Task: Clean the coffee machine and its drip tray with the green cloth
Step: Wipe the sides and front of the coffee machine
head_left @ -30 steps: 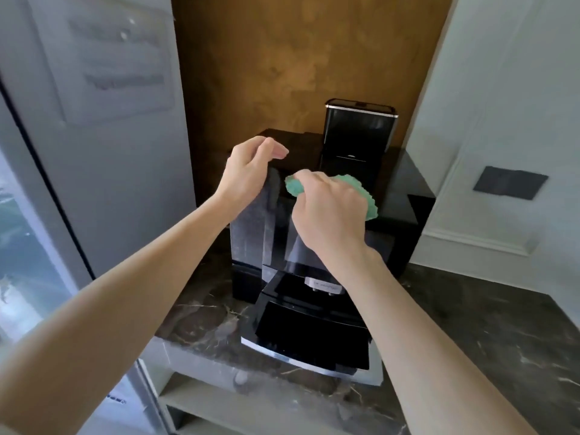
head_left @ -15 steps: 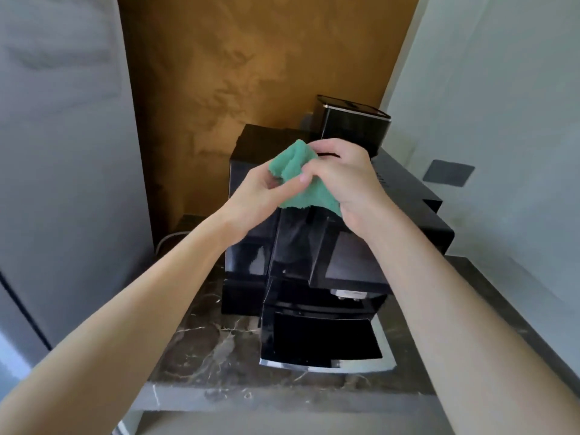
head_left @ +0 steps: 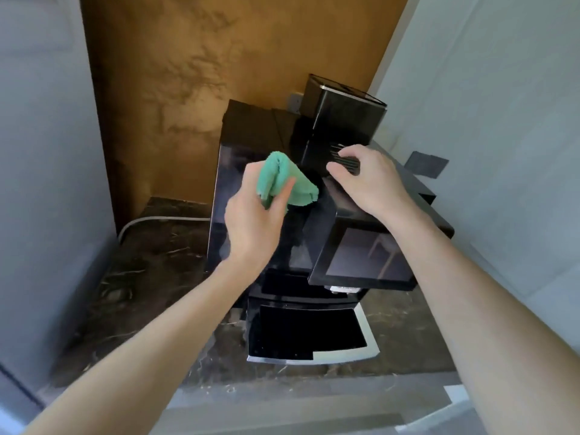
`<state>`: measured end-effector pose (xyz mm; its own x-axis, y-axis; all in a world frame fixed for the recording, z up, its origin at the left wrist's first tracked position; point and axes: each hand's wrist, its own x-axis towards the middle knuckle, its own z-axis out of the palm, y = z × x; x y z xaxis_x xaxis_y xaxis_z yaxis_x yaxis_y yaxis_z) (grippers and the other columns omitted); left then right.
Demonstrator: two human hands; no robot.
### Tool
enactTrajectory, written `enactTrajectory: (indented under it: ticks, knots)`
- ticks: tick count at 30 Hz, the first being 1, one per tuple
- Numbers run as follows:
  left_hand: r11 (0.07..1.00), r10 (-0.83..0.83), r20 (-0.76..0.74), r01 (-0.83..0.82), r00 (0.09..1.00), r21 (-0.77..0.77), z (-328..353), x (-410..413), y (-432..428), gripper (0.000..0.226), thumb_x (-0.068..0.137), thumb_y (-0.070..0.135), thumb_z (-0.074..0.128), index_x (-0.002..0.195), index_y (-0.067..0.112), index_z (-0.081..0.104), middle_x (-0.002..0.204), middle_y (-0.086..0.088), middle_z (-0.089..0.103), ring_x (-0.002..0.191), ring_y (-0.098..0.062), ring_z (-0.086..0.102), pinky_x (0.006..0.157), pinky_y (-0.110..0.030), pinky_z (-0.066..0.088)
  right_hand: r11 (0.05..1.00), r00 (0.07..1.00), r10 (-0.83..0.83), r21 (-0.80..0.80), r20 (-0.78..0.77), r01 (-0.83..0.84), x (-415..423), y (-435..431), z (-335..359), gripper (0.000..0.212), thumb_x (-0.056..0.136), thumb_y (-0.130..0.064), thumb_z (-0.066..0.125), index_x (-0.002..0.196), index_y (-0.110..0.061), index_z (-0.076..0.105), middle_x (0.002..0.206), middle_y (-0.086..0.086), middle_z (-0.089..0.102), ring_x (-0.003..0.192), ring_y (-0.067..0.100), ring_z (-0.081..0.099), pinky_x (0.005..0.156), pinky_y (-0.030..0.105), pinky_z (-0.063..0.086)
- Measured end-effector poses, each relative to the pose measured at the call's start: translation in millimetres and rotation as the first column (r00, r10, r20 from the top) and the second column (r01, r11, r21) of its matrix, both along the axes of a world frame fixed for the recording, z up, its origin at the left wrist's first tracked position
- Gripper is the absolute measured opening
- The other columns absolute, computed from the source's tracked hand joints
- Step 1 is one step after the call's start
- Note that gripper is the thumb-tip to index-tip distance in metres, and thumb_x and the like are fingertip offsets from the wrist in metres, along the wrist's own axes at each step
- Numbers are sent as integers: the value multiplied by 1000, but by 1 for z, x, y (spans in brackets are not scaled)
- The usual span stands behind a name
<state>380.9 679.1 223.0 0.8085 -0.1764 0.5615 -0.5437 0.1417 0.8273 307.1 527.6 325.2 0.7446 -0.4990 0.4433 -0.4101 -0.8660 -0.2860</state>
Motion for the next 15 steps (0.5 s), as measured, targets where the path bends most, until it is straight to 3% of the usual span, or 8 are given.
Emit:
enactTrajectory:
  ticks: [3,7,10,13,15]
  knots:
    - [994,-35,7,34,999,102,-15,-32,-26,44,103,40,58,145,29,52,121,14,70,105,-11,70,94,-41,59,998,997,-46,-43,69,49,-2,-1,-3,34,104,-32,53,129,-15,67,128,5,69,121,25,62,108,42,45]
    - [940,-342,-196,331,919,-88,-20,-58,-38,52,107,37,52,158,32,39,149,12,56,135,0,51,117,-33,42,993,995,-83,-80,60,87,-2,-2,-5,31,105,-25,51,131,-13,66,130,5,69,120,24,62,101,33,47]
    - [878,-475,-163,456,865,-146,-30,-51,-20,43,107,25,54,150,23,52,138,14,63,131,-1,55,114,-30,43,990,994,-106,-91,-7,105,2,-4,-5,34,105,-29,52,132,-14,64,132,7,67,123,27,60,100,34,47]
    - [864,-501,-92,503,860,-6,-41,-37,3,33,104,15,60,137,19,65,118,13,70,112,-7,64,98,-27,50,988,990,-132,-90,-50,127,5,-5,-4,36,104,-33,51,134,-15,63,135,8,64,126,30,57,102,37,46]
    - [885,-455,-49,457,889,85,-43,-24,13,31,100,12,66,129,22,70,116,16,72,111,-5,67,99,-29,54,988,990,-137,-75,-47,133,6,-4,-5,36,104,-34,50,133,-16,63,135,8,64,126,31,56,102,39,47]
